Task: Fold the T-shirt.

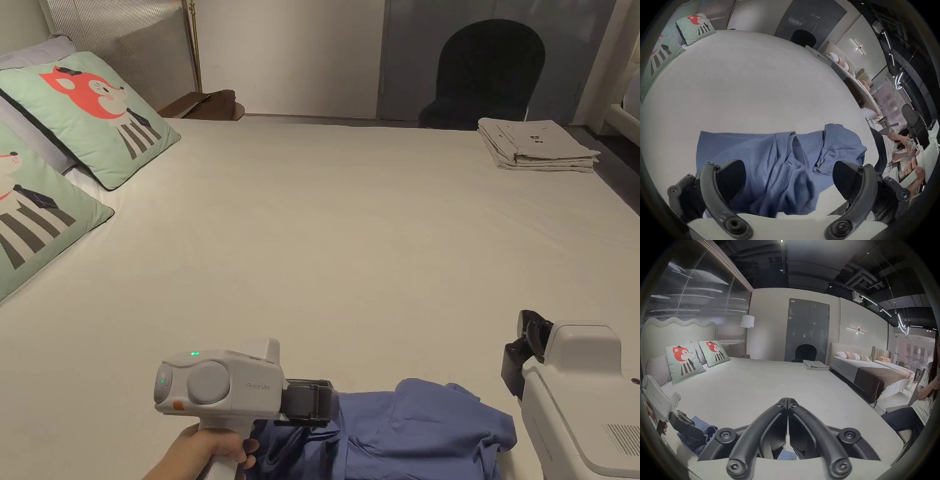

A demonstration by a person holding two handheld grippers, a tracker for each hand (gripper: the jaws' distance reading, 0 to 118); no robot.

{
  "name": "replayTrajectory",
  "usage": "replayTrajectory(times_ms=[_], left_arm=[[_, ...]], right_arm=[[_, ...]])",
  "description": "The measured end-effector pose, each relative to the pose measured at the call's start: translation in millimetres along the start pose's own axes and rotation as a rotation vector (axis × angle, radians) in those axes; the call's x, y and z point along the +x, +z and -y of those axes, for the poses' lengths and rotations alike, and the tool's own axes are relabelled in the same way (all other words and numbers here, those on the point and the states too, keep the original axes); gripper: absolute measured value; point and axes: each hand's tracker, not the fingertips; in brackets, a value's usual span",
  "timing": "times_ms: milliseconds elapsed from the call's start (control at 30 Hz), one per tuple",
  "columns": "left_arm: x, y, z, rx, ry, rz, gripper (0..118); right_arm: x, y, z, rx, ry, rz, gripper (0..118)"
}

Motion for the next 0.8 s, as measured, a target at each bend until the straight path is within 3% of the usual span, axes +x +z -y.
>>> replayTrajectory(times_ms=[233,267,300,333,367,400,800], left_arm=[[2,37,1,0.206,-0.084,-0.127,105],[1,40,3,0.241,-0.094,-0.148,93],[-1,43,5,0.271,-0.104,-0.159,74],[-3,46,7,0.305,-0.106,-0.172,51],[-5,46,9,0.318,-0.11,-0.19,14],[-7,45,12,0.319,-0.103,-0.212,1],[-10,-7,61,0.236,-0.13,-0.263,0]], right_arm=[[-11,-1,-9,0.023,-0.012,-0.011,0],[-13,-1,-9,0.026,-0.008,-0.016,0],[-15,-2,-10,0.027,-0.007,-0.02,0],[-17,-2,-10,0.027,-0.007,-0.025,0],[-18,-2,-11,0.027,-0.007,-0.029,0],[-19,-2,-11,0.027,-0.007,-0.032,0],[-18,-3,-10,0.025,-0.014,-0.037,0]])
